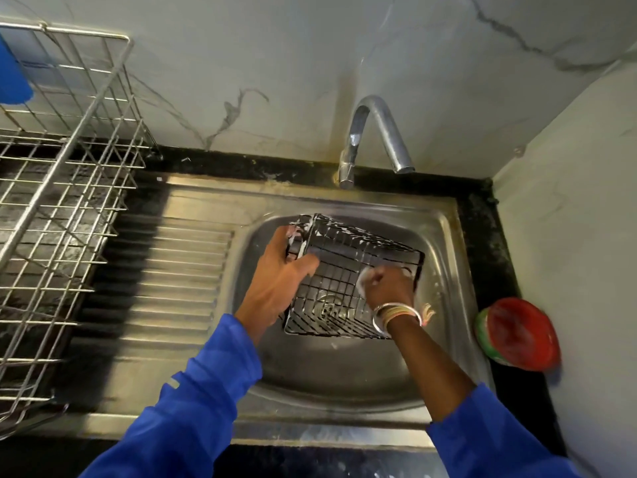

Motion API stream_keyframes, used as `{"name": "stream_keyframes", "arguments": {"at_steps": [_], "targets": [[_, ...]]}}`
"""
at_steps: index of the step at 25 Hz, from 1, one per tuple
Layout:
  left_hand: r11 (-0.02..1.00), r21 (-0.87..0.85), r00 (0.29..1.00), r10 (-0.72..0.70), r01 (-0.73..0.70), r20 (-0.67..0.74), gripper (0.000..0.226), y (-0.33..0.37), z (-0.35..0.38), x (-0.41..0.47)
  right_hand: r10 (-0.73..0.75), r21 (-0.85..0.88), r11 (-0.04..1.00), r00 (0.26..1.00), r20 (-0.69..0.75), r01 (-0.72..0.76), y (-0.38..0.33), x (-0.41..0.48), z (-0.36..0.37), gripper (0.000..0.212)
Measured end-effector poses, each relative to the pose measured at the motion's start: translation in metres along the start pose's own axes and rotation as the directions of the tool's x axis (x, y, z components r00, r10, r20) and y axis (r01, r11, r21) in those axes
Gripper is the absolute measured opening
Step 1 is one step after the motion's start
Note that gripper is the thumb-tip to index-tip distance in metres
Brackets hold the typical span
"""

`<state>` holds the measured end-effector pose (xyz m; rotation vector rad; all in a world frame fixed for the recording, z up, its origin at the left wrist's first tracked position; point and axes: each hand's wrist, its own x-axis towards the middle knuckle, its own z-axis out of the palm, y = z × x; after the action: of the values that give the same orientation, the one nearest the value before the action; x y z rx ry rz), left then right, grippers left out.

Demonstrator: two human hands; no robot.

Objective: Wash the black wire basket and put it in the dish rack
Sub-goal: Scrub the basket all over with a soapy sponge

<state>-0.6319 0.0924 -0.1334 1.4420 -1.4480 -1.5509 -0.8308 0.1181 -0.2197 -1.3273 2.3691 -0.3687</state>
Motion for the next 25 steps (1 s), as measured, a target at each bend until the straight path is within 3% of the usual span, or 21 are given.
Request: {"name": "stream_keyframes", "arguments": {"at_steps": [1,2,4,6,7,9,10,12,14,17,19,21,25], "targets": [[1.000,-0.012,1.000,0.007,-0.008,-0.026,0.043,-0.003,0.000,0.001,-0.058,-0.139,0.986,0.978,0.198,0.087,0.006,-0.007,0.010,0.030],[1.000,-0.021,0.999,0.015,-0.016,-0.040,0.046,-0.006,-0.001,0.001,-0.049,-0.184,0.977,0.957,0.285,0.105,0.008,-0.011,0.015,0.031],[0.999,-0.033,0.999,0.024,-0.025,-0.022,0.049,-0.009,-0.001,0.002,0.026,0.074,0.997,0.992,0.122,-0.035,0.008,-0.010,0.009,0.027],[0.998,-0.055,1.000,0.009,-0.008,0.010,0.046,-0.012,0.003,0.002,0.207,0.388,0.913,0.962,-0.181,-0.123,0.005,0.002,-0.004,0.020],[0.998,-0.070,1.000,0.003,-0.002,0.015,0.044,-0.013,0.005,0.003,0.233,0.413,0.902,0.947,-0.221,-0.125,0.004,0.008,-0.011,0.017],[0.997,-0.082,1.000,0.011,-0.011,0.003,0.043,-0.017,0.008,0.004,0.135,0.215,0.971,0.981,-0.142,-0.103,0.010,0.012,-0.007,0.025],[0.997,-0.077,1.000,0.019,-0.020,-0.012,0.046,-0.019,0.009,0.005,0.109,0.076,0.991,0.994,0.005,-0.109,0.010,0.005,0.000,0.029],[0.998,-0.058,0.999,0.014,-0.016,-0.033,0.055,-0.021,0.008,0.008,0.143,-0.037,0.990,0.950,0.278,-0.138,0.015,-0.005,0.011,0.027],[0.998,-0.049,0.999,0.026,-0.027,-0.023,0.057,-0.022,0.009,0.009,0.108,0.098,0.987,0.973,0.206,-0.130,0.016,0.000,0.004,0.020],[0.998,-0.057,1.000,0.026,-0.026,-0.003,0.057,-0.022,0.014,0.007,0.265,0.393,0.893,0.962,-0.069,-0.218,0.004,0.014,-0.022,0.022],[0.997,-0.071,1.000,0.008,-0.010,-0.020,0.063,-0.023,0.018,0.006,0.229,0.330,0.929,0.961,-0.157,-0.167,0.007,0.009,-0.019,0.018],[0.997,-0.076,0.999,-0.009,0.005,-0.046,0.068,-0.021,0.021,0.006,0.104,0.179,0.980,0.988,-0.114,-0.082,0.012,-0.007,-0.010,0.017],[0.998,-0.065,0.997,-0.017,0.013,-0.071,0.075,-0.021,0.024,0.008,0.016,0.040,0.999,1.000,0.019,-0.016,0.012,-0.017,-0.017,0.021]]}}
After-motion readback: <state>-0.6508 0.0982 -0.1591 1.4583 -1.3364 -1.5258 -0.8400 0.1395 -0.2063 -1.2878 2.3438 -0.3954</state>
